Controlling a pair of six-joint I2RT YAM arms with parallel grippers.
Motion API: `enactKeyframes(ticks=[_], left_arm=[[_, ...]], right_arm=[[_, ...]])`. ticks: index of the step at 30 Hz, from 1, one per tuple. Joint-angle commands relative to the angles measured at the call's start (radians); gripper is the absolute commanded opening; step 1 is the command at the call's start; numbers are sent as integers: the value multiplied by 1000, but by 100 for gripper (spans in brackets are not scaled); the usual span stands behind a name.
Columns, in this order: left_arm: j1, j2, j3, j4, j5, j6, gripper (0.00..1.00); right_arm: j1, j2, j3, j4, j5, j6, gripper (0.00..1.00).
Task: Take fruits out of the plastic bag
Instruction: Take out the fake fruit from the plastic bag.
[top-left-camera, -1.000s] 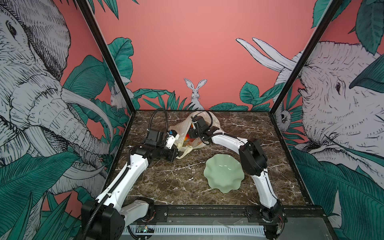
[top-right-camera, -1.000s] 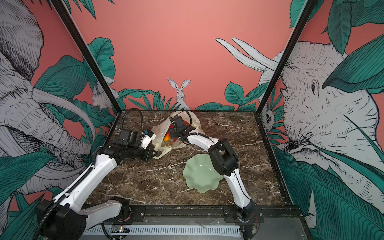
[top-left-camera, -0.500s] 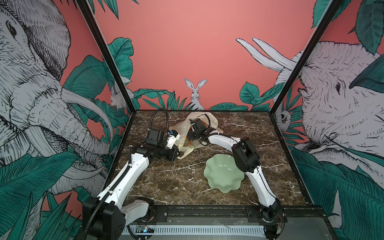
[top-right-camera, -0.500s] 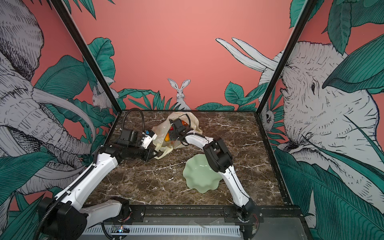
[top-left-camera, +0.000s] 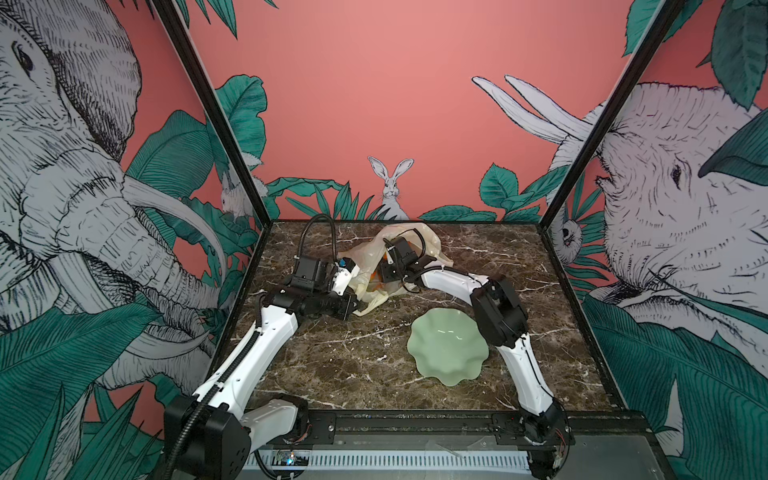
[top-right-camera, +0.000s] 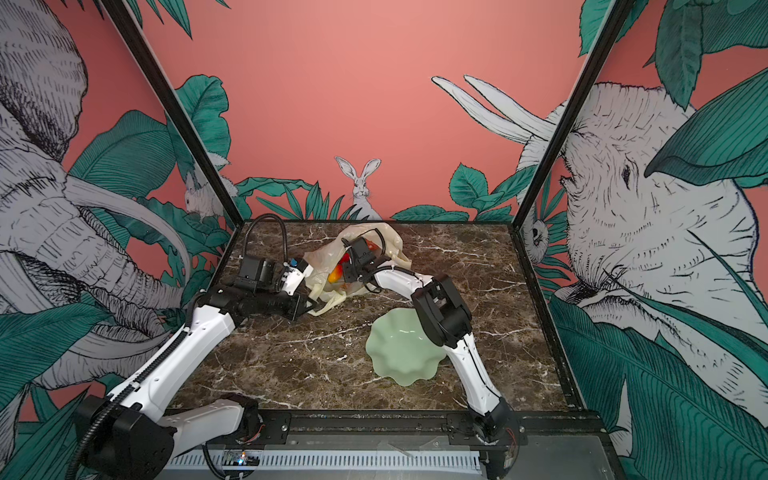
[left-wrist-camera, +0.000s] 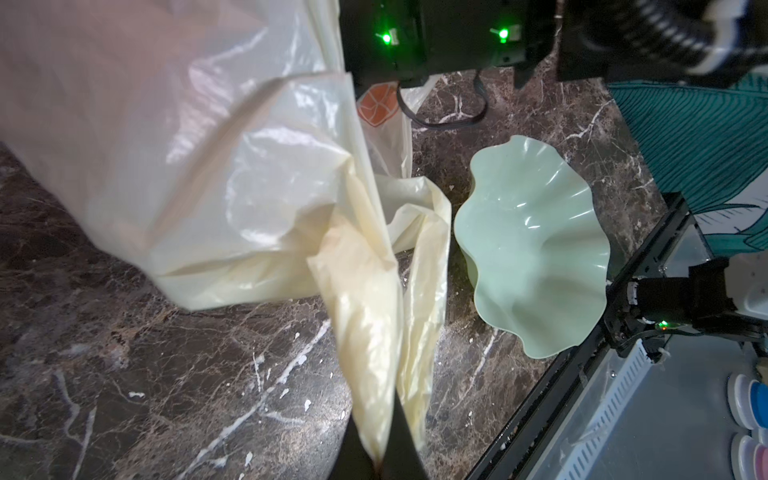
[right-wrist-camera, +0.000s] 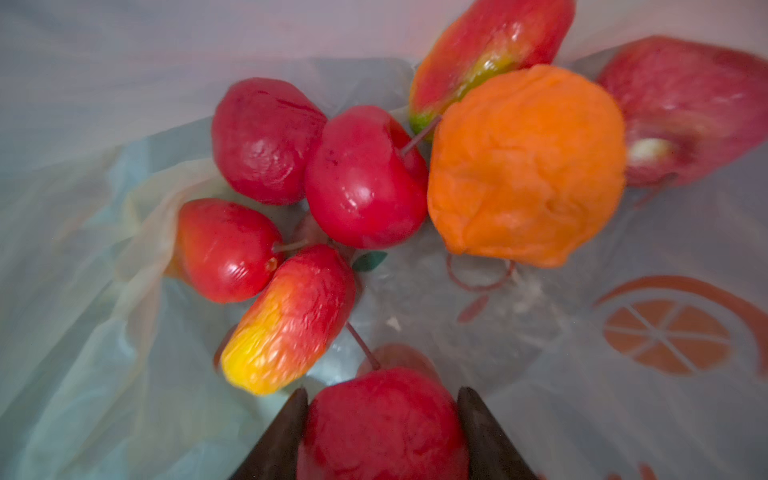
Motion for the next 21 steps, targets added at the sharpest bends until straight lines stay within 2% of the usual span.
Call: enactKeyframes(ticks=[1, 8, 21], left_arm=[[-5, -13, 32, 23, -36, -25, 0], [-5, -1, 78, 25, -84, -54, 0], [-6, 23, 102, 35, -94, -86, 0]], right_arm=[[1, -142, -57, 68, -33, -40, 28], [6, -297, -175, 13, -111, -83, 29], [55, -572, -264, -185, -146, -174, 29]])
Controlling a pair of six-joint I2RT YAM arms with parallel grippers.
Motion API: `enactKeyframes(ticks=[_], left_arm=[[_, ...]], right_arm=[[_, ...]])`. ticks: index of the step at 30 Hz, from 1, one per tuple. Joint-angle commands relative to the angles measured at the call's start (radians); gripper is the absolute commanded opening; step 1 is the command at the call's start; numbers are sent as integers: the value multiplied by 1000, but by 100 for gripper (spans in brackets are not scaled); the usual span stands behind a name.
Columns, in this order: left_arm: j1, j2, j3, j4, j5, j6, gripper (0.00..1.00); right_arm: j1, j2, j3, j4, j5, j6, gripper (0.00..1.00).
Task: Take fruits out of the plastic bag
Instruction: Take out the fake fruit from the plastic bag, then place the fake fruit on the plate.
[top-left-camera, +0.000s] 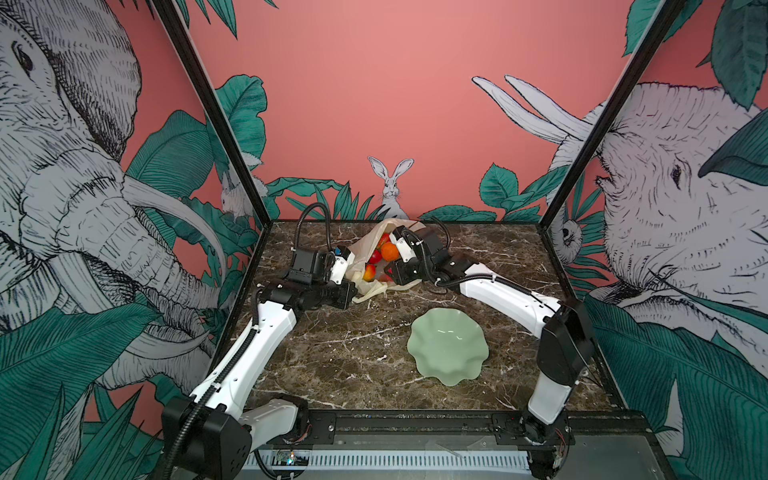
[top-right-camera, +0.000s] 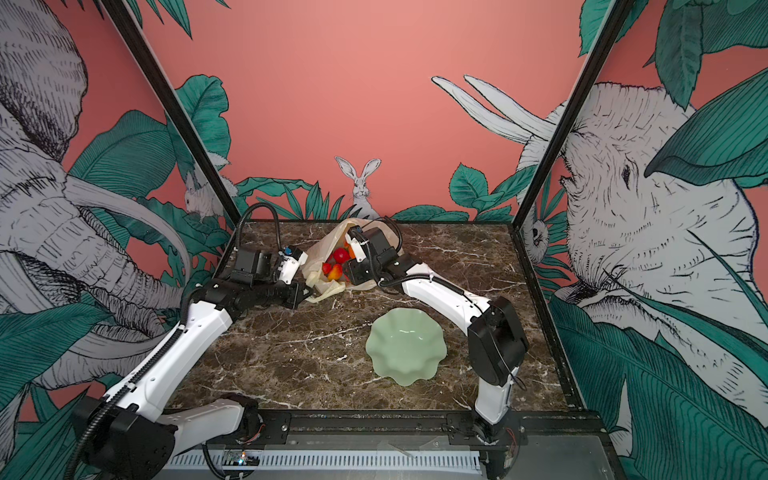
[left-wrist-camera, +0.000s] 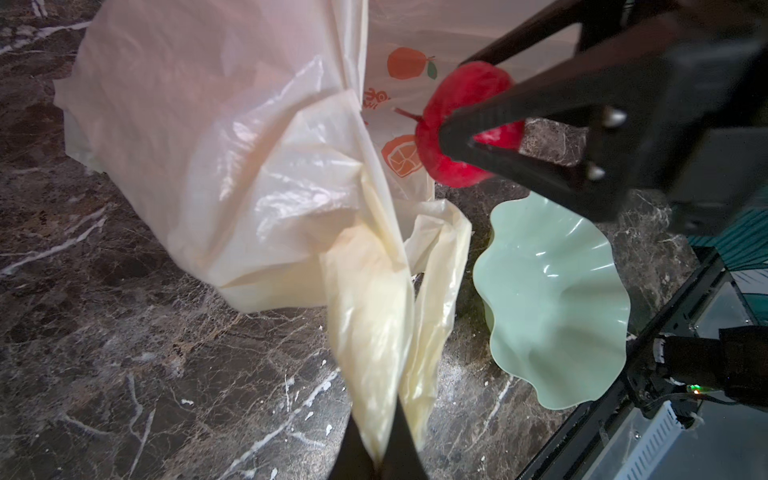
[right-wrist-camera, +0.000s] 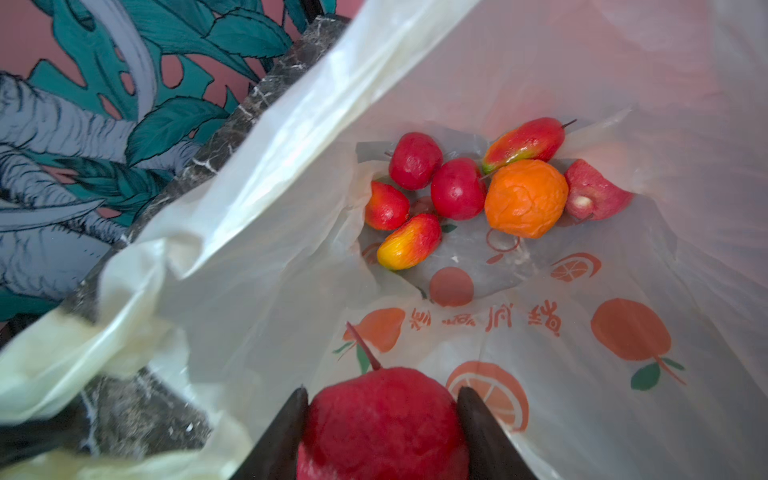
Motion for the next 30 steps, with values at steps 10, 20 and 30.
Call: enactKeyframes(ticks=[10, 20, 30], left_arm=[[-5, 7, 18, 36, 22, -8, 0], [-4, 13, -33, 79, 82, 44, 0], [-5, -13, -54, 95, 71, 60, 0]], right_arm=[[62, -396, -183, -269, 61, 28, 30], [85, -679, -527, -382, 188, 220, 30], [85, -591, -629, -276, 181, 246, 32]])
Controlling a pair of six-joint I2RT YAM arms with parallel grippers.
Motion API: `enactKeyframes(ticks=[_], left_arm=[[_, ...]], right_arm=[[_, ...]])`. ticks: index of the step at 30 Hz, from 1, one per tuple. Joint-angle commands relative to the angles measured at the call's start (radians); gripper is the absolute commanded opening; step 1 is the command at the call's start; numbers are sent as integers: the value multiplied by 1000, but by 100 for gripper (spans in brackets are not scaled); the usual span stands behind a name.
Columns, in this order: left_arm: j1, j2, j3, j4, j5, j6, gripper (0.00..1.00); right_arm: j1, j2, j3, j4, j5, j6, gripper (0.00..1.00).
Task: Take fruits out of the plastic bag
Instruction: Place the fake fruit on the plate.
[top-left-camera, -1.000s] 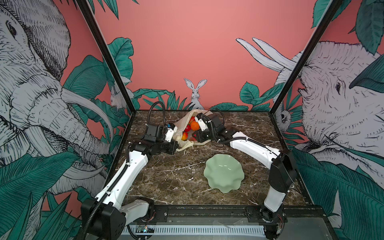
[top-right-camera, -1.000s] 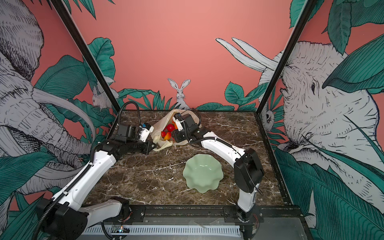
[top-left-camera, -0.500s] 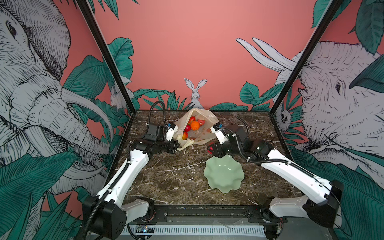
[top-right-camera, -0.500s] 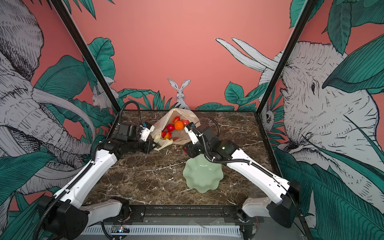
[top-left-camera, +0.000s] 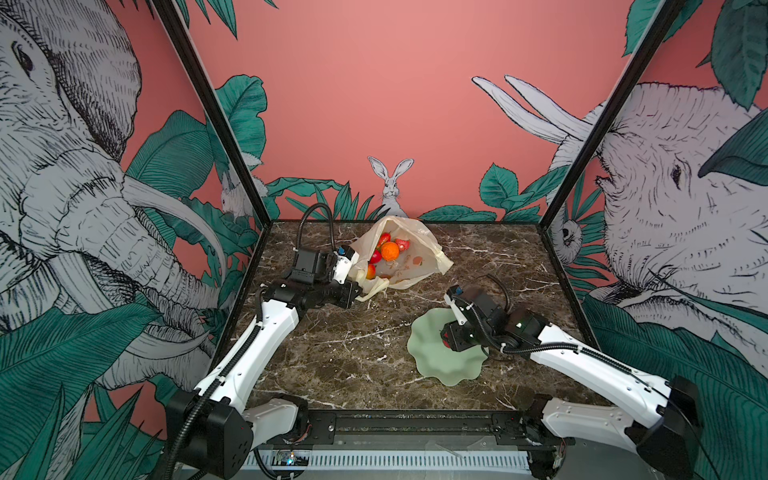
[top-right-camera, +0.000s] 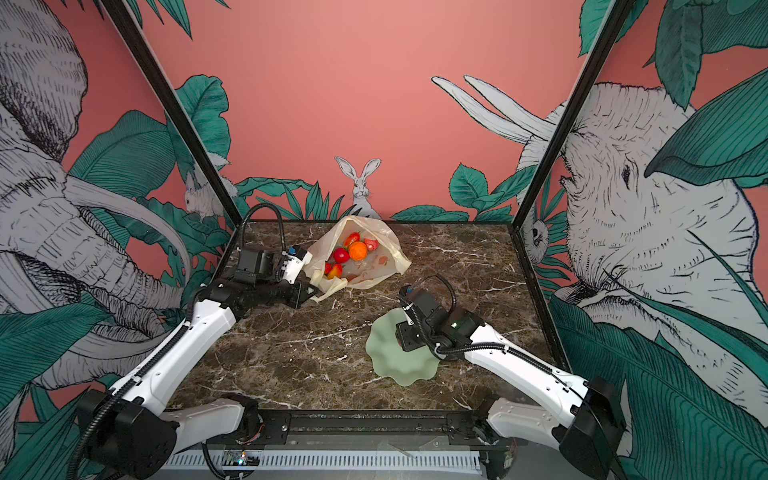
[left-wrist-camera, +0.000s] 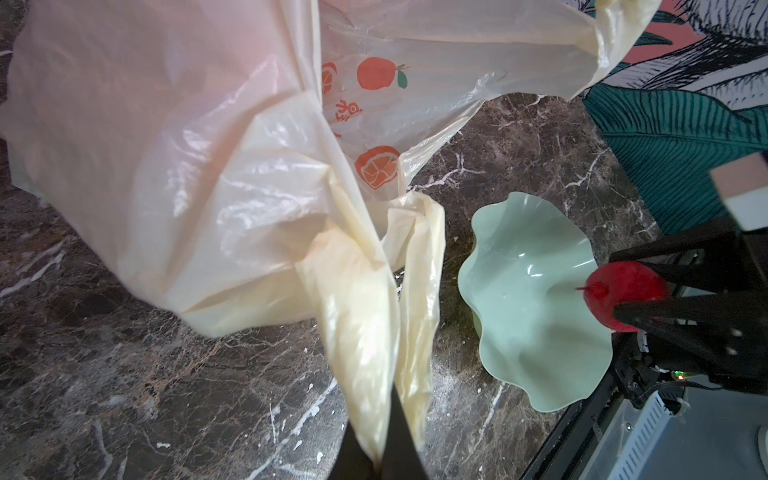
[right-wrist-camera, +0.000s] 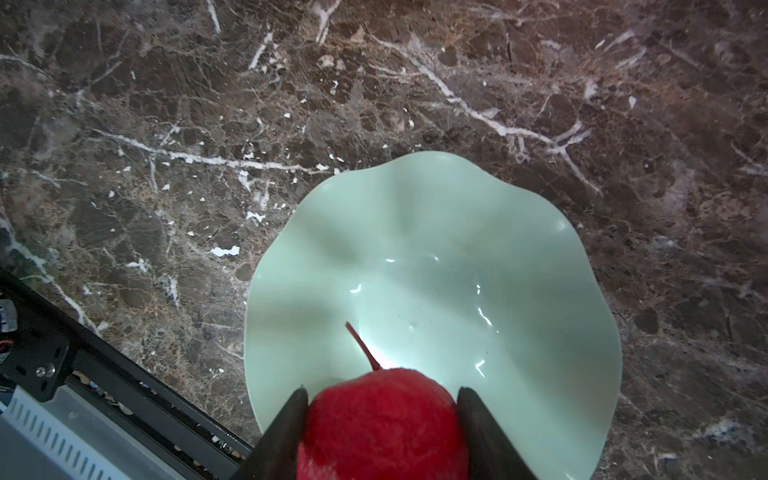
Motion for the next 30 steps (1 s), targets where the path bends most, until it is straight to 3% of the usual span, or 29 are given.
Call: enactKeyframes(ticks=[1, 21, 30], left_arm=[[-5, -30, -30, 25, 4, 24, 0], [-5, -28, -65, 41, 30, 19, 0], [-6, -26, -56, 24, 28, 22, 0]], right_arm=[[5, 33, -15, 75, 15, 29, 32], [4, 278, -21, 198, 113, 39, 44], [5, 302, -13, 168, 130, 11, 64]])
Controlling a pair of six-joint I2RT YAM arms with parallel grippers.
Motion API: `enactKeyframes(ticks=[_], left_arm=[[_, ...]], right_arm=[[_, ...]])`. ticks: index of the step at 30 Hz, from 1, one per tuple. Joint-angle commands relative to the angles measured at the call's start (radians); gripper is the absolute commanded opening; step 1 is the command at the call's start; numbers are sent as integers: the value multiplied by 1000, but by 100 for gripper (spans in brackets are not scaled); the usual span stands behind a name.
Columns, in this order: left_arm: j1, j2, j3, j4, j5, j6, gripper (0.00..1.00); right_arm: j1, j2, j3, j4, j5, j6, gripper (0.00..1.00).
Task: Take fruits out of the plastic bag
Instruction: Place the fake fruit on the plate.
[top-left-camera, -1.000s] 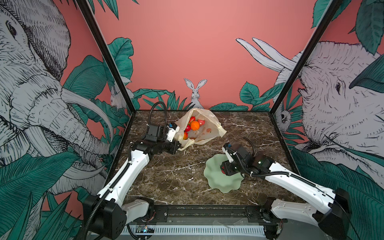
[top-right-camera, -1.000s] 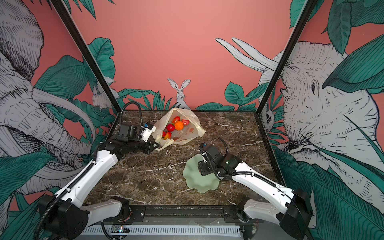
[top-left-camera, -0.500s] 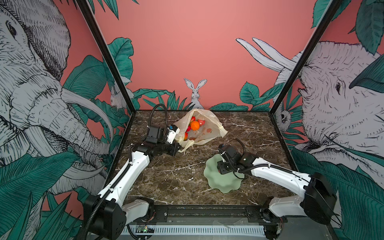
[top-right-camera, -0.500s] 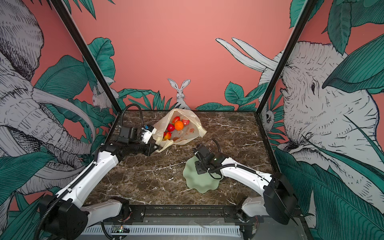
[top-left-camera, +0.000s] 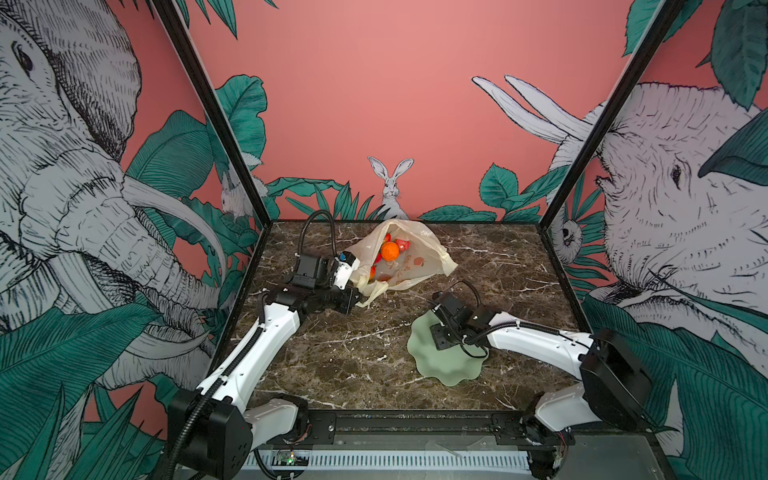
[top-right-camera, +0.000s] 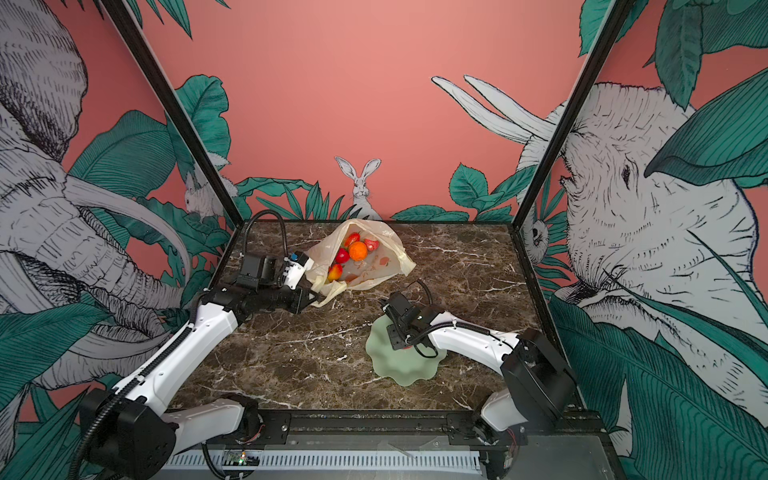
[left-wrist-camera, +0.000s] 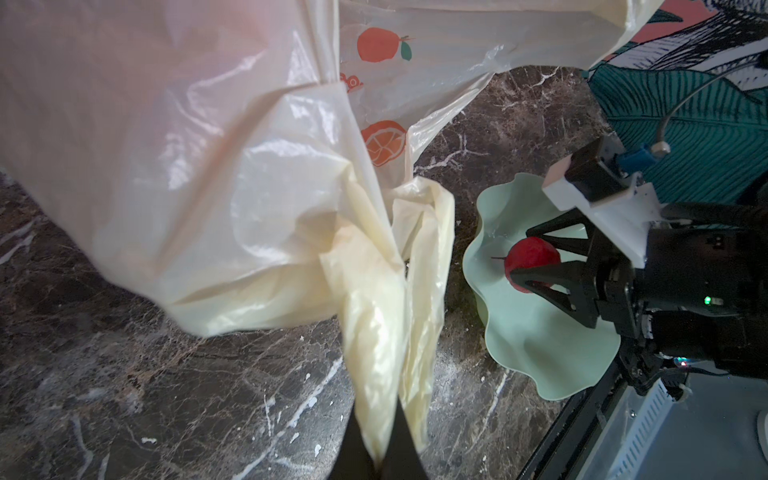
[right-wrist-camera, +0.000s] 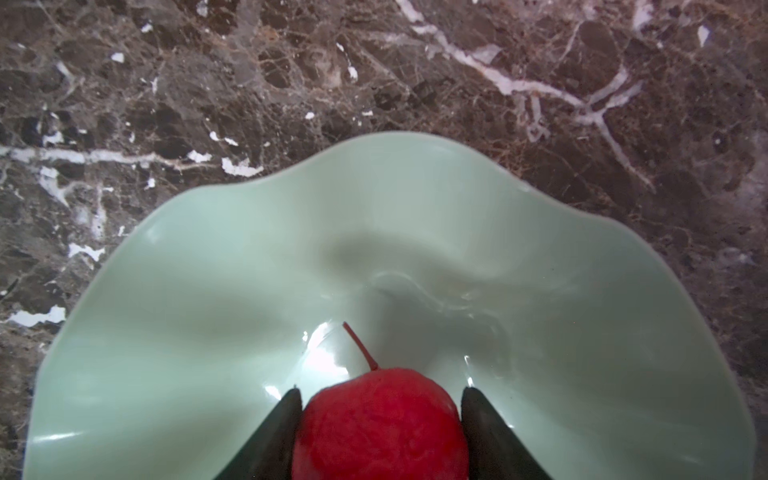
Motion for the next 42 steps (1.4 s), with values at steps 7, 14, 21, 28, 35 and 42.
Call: enactKeyframes(ticks=[7, 14, 21, 28, 35, 42], left_arm=[[-5, -32, 3, -1, 16, 22, 0], [-5, -28, 0, 4, 29, 24, 0], [-5, 0, 2, 9, 53, 20, 0], [-4, -12, 4, 14, 49, 20, 0], [-5, -8, -2, 16, 46, 20, 0], [-4, -6, -1, 17, 49, 19, 0]], right_arm=[[4, -85, 14, -54, 29, -3, 72], [4, -143, 26, -104, 12, -37, 71], [4, -67, -24, -61, 25, -37, 71], [7, -3, -10, -27, 8, -53, 71], [8, 25, -28, -1, -16, -46, 71], [8, 14, -74, 73, -67, 0, 72]])
